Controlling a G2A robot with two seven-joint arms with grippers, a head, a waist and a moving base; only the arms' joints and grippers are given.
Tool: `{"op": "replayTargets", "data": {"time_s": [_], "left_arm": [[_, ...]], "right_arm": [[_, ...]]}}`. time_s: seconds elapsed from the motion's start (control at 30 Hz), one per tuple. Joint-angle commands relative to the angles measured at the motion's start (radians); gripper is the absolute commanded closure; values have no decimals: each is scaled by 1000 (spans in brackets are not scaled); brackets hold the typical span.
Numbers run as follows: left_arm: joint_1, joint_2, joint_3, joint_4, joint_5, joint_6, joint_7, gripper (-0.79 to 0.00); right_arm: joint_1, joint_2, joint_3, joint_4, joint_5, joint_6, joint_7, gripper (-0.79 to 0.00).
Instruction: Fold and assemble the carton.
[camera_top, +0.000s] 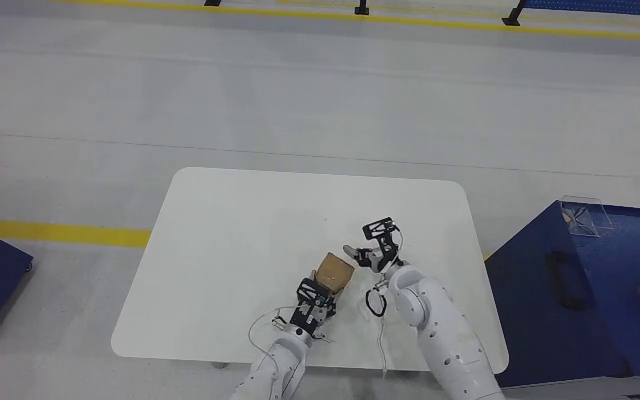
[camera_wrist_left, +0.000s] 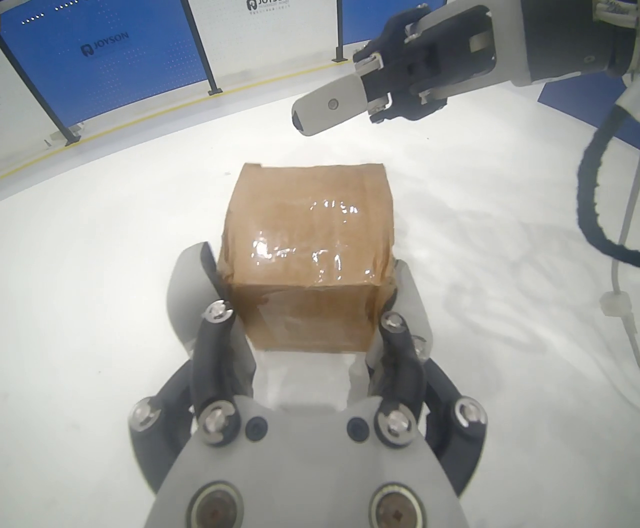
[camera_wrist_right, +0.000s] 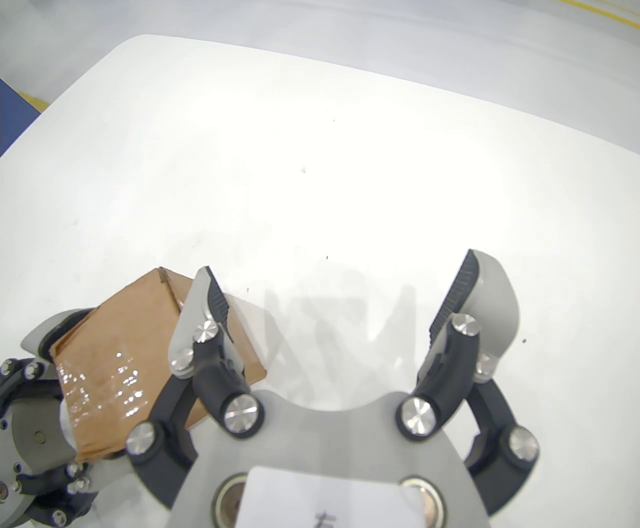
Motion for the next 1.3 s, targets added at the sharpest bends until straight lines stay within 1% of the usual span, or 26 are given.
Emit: {"op": "replayTargets", "data": {"time_s": [0.0,0.03,0.1,0.17,0.27,0.33,0.4,0.47,0.5,0.53,0.57,0.6,0.7,0.77,0.83,0.9,0.93,0.97,1.03,1.1,1.13,1.17,1.2,1.23,1.27], "left_arm": [[5,0,0,-8,-12,-5,-8,-31],[9,0,0,-17,-19,-7,-5,0],[18,0,-3,-36,-32,-12,7,0],[31,0,-10,-63,-74,-32,17,0],[66,-6,-32,-137,-243,-98,0,0],[90,-11,-50,-193,-382,-139,-51,0],[113,-18,-67,-243,-530,-143,-121,0],[131,-25,-79,-284,-703,-156,-253,0],[133,-27,-93,-308,-779,-142,-311,0],[135,-27,-102,-327,-828,-133,-352,-52],[138,-27,-112,-337,-872,-117,-396,-720],[137,-26,-124,-347,-901,-88,-431,-785],[148,-27,-135,-383,-987,-7,-523,-785],[156,-25,-155,-415,-1032,46,-567,-785],[170,-21,-173,-457,-1029,80,-550,-785],[201,-20,-193,-509,-1051,109,-509,-785],[222,-20,-211,-544,-1073,116,-467,-785],[242,-19,-222,-577,-1061,129,-397,-785],[280,-19,-206,-632,-998,75,-252,-785],[299,-13,-172,-633,-851,-4,-158,-785],[298,-8,-155,-623,-747,-40,-99,-677],[293,-3,-132,-597,-611,-70,-40,-175],[287,3,-102,-562,-476,-102,7,0],[276,7,-83,-530,-372,-115,44,0],[262,10,-72,-494,-270,-81,76,0]], "right_arm": [[-2,1,6,-3,5,2,1,-785],[-4,3,12,-8,10,5,1,-785],[-12,5,28,-22,21,17,-5,-785],[-30,8,61,-48,69,31,-30,-785],[-58,11,130,-87,201,42,-47,-785],[-77,16,168,-110,266,23,-41,-785],[-93,20,188,-128,293,2,-29,-785],[-102,24,192,-138,296,-13,-13,-785],[-105,24,189,-139,293,-15,-3,-785],[-105,25,181,-138,287,-17,7,-785],[-104,25,170,-135,277,-20,19,-785],[-102,25,158,-134,259,-22,26,-785],[-102,25,154,-133,252,-21,27,-785],[-102,25,154,-133,252,-21,27,-785],[-102,25,154,-133,252,-21,27,-785],[-102,25,154,-133,252,-21,27,-785],[-102,25,154,-133,252,-21,27,-785],[-102,25,154,-133,252,-21,27,-785],[-102,25,154,-133,252,-21,27,-785],[-102,25,154,-133,252,-21,27,-785],[-102,25,154,-133,252,-21,27,-785],[-102,25,154,-133,252,-21,27,-785],[-102,25,154,-133,252,-21,27,-785],[-102,25,154,-133,252,-21,27,-785],[-102,25,154,-133,252,-21,27,-785]]}}
